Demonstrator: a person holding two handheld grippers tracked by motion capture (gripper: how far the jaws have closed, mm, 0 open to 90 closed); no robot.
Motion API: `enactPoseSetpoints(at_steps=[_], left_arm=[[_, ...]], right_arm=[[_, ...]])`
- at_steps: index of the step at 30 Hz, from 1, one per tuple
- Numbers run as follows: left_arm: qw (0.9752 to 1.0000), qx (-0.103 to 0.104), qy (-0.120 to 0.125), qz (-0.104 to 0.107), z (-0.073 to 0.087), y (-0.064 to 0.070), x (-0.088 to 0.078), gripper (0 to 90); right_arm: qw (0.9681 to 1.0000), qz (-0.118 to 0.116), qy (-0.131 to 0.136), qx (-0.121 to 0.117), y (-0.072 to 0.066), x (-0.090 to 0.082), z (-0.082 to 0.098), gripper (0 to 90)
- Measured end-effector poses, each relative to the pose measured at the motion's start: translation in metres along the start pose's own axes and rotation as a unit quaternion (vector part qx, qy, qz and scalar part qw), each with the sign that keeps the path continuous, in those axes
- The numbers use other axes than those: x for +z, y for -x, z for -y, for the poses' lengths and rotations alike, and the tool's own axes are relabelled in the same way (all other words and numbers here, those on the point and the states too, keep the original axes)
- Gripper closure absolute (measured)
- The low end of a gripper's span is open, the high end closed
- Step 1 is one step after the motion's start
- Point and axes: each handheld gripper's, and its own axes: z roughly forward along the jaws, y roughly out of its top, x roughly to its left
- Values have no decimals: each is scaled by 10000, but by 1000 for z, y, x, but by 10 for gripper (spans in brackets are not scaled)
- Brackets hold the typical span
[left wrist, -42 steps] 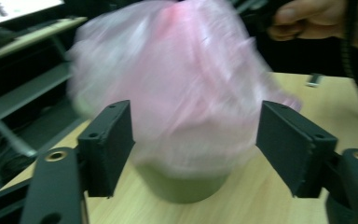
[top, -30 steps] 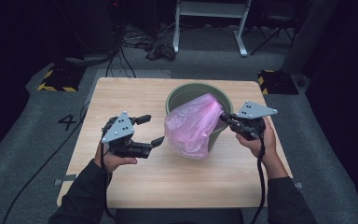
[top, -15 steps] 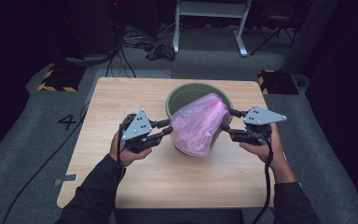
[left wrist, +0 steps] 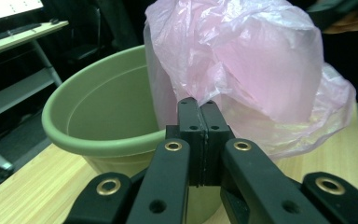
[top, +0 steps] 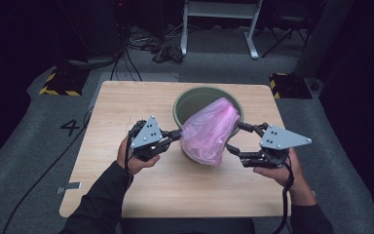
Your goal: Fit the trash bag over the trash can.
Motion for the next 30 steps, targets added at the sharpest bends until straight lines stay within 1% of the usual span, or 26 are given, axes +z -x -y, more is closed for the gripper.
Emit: enactPoseSetpoints(at_steps=[1, 2, 4, 6, 8, 9, 12, 13, 15, 17, 18, 20, 22, 24, 26, 27, 30], left_arm=[[10000, -8, -13, -4, 0, 0, 1, 898], [10000, -14, -15, -18, 0, 1, 1, 899], [10000, -62, 24, 39, 0, 0, 2, 899], [10000, -68, 34, 42, 0, 1, 2, 899], [9999, -86, 68, 92, 0, 1, 3, 900], [9999, -84, 53, 99, 0, 2, 4, 900], [9998, -80, 45, 148, 0, 4, 5, 900], [9998, -82, 48, 165, 0, 4, 6, 900], [9998, -85, 55, 187, 1, 5, 5, 900], [9998, -87, 36, 187, 1, 5, 5, 900], [9998, -79, 34, 182, 2, 4, 5, 900], [9998, -118, 34, 182, 3, 4, 5, 900], [9997, -140, 15, 177, 4, 3, 5, 900], [9997, -146, -4, 173, 6, 3, 4, 900], [9998, -128, -38, 163, 7, 1, 3, 900], [9998, -163, -16, 138, 8, 1, 2, 900], [9998, -176, -35, 116, 10, 0, 1, 900]], right_arm=[[9999, -88, 33, -45, -5, 1, -1, 292], [9997, -224, 91, -92, -11, 4, -3, 291], [9992, -308, 67, -226, -20, 9, -7, 284], [9984, -417, 1, -373, -28, 17, -9, 282], [9979, -459, -105, -446, -33, 25, -10, 284], [9979, -438, -154, -462, -34, 28, -10, 287], [9977, -463, -219, -443, -35, 34, -8, 320], [9979, -413, -246, -438, -35, 36, -7, 350], [9978, -427, -256, -436, -35, 39, -5, 414], [9977, -344, -333, -478, -35, 41, -4, 559], [9974, -341, -384, -506, -35, 42, -3, 613], [9972, -298, -449, -524, -34, 42, -1, 768], [9973, -314, -448, -492, -32, 40, 1, 849], [9981, -204, -429, -404, -29, 37, 2, 894], [9988, -136, -359, -290, -25, 32, 4, 900], [9991, -83, -334, -235, -23, 30, 5, 900], [9994, -17, -300, -146, -18, 22, 8, 900]])
